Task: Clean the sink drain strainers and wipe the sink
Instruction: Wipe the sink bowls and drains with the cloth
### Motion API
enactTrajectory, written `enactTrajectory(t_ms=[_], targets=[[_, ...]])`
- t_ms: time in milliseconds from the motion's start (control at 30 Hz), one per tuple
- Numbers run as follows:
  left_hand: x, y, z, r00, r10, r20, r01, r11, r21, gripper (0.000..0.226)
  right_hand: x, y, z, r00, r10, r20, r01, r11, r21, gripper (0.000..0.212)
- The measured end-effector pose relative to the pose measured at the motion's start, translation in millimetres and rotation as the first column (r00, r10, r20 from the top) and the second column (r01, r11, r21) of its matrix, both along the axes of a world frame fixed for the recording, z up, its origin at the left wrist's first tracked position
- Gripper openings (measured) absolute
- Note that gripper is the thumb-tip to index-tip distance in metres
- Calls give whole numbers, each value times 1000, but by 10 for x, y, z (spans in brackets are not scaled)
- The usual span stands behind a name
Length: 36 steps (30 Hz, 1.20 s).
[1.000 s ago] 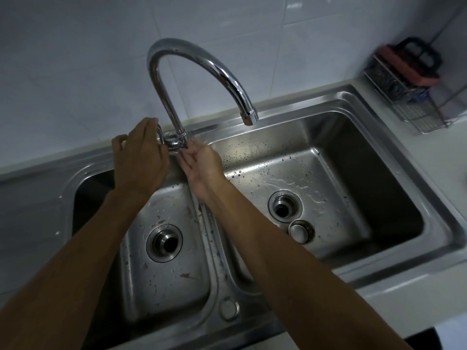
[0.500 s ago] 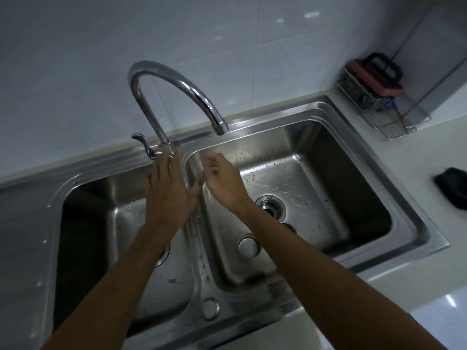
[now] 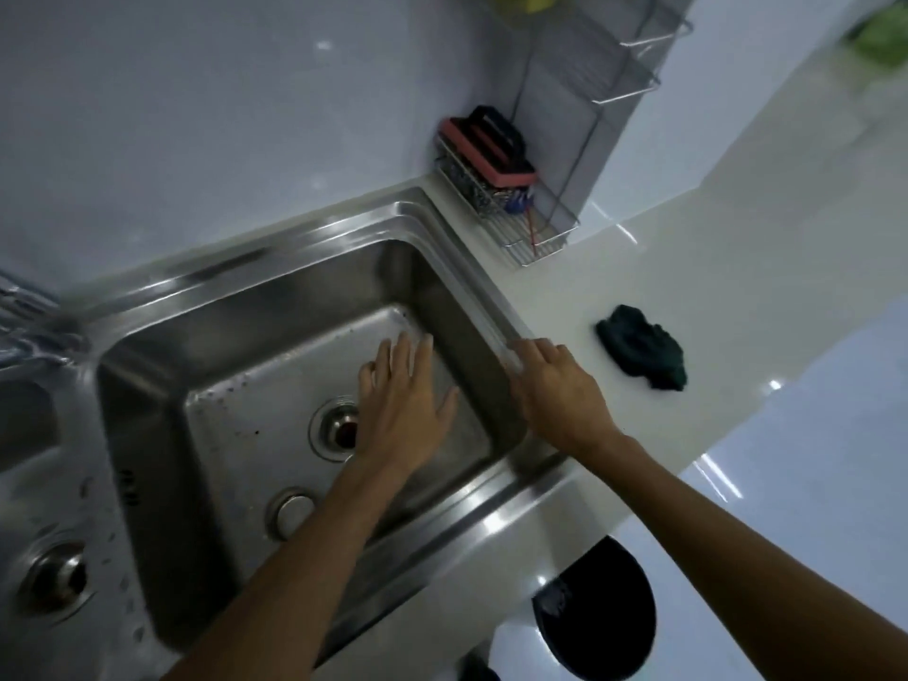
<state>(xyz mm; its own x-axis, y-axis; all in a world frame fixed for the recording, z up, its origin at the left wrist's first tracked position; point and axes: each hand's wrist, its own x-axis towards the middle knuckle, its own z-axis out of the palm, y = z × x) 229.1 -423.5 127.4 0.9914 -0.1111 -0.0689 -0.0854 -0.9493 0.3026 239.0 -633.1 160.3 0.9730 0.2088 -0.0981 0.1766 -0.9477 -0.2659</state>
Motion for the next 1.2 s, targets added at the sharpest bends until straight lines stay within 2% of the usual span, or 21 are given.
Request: enactTrajectory(t_ms=[200,333,433,600,700,867,1000,1067,1200], targets=[[244,-1245,-10,992,-124,27,125,990,-71,81,24,-1218,-13,985,-75,159,103,979,-177,46],[299,-1696,-80,982,-186,-11,185,980,-75,82,53,-1673,-71,985,-142,102,162,962,-221,53],[384,-1855,-74,981,-191,-18,189,980,-65,81,119,-1877,-131,986,-166,12,165,970,-178,55],[405,-1724,-101,986,-165,-9,164,984,-69,81,225,-1830,-139,987,-143,79,147,988,-45,45],[269,-1453,-112,995,-94,-43,91,994,-66,83,293,-1554,-116,995,-35,89,32,999,35,42],[-113,-565,-133,989,138,-56,-141,988,-56,85,468,-576,-128,976,147,162,-177,965,192,37],[-555,377,-147,966,248,-78,-246,969,39,90,546,411,-233,946,319,66,-325,916,235,36],[-847,795,-155,964,249,-91,-243,967,76,91,507,905,-370,909,416,-3,-396,869,296,37],[-1495,1400,-169,939,342,-38,-334,933,130,90,221,1798,-773,768,639,-53,-611,755,238,43]])
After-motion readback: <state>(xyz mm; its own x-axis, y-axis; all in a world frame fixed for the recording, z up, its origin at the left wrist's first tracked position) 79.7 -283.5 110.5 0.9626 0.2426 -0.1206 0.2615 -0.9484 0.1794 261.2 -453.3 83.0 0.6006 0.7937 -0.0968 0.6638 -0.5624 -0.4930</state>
